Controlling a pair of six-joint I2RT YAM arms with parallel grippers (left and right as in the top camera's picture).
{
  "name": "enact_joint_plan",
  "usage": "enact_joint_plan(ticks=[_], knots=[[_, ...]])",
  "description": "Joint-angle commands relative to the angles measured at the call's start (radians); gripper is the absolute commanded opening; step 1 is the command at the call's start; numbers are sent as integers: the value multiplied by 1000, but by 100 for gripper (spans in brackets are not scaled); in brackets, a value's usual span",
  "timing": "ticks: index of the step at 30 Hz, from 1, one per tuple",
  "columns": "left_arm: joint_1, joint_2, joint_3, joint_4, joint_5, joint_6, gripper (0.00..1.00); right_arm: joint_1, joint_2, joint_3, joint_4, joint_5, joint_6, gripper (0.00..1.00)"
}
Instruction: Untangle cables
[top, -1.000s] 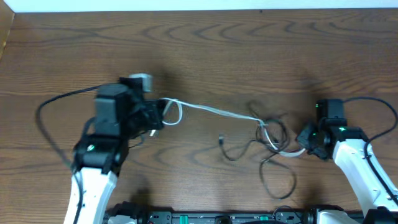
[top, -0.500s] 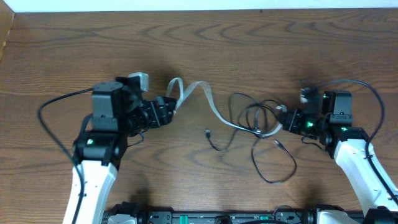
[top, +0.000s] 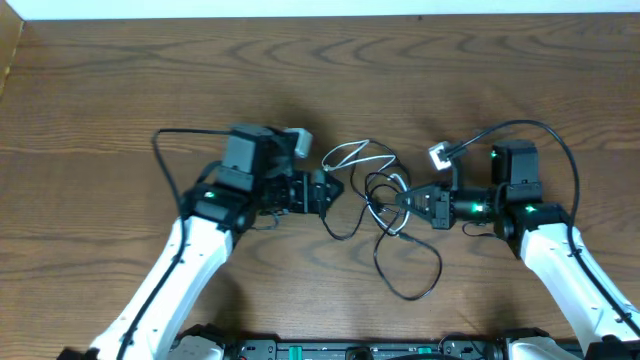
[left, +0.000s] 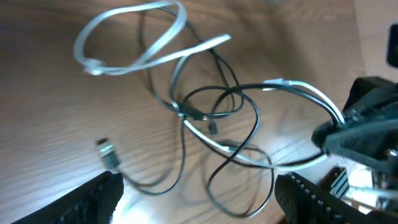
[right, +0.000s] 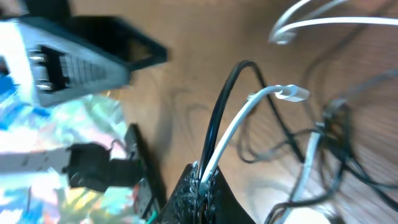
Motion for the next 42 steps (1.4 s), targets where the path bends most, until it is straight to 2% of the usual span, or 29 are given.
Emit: enact_joint_plan(ticks=[1,14,18,21,24,25,26,30,33,38,42], knots=[[-52,47,3,30,14,6,82,30,0,0,37,-152,-26,1],[-182,129,3,212,9,6,82,45,0,0,79,-225,-26,1],[-196,129,3,238,-109,6,81,45,0,0,79,-283,-26,1],[-199,130,3,238,-145,6,63,45,0,0,79,-285,-26,1],[-199,130,3,232,-145,6,26,44,0,0,79,-268,-26,1],[-199,130,3,228,-145,6,18,44,0,0,78,-247,-26,1],[-199,130,3,224,-145,6,8,44,0,0,74,-215,-26,1],[-195,122,3,207,-145,6,7,44,0,0,7,-6,-25,4],[-176,93,3,178,-145,11,8,44,0,0,-86,242,6,1],[-106,-15,4,96,-145,25,7,43,0,0,-246,803,212,4],[-22,-116,4,30,-145,25,7,38,0,0,-327,1040,312,5]])
